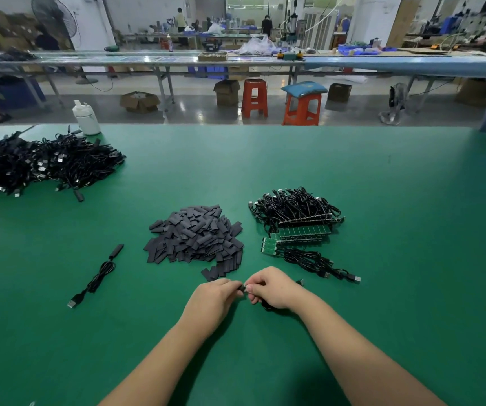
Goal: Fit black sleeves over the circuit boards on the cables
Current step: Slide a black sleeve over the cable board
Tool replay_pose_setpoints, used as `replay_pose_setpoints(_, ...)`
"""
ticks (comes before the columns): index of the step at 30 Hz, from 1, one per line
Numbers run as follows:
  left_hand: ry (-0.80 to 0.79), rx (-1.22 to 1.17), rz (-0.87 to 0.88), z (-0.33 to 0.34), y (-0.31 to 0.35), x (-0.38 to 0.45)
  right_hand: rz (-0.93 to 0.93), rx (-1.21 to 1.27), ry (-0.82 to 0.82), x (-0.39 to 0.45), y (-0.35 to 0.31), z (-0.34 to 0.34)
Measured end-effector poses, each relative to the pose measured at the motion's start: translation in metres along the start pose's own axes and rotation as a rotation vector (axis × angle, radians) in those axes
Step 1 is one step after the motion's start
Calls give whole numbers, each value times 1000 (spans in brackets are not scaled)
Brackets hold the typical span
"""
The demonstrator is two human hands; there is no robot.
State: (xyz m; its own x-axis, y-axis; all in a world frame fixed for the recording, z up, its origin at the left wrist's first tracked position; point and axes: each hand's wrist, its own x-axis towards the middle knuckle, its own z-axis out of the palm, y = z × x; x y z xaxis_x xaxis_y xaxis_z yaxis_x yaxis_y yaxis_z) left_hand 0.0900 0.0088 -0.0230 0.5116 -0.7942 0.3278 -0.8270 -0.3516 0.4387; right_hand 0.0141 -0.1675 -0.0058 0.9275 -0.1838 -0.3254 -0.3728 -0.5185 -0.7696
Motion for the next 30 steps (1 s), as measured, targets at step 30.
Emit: replay_pose_setpoints(30, 5, 72, -33, 12, 2, 3, 23, -212, 84, -7, -4, 2)
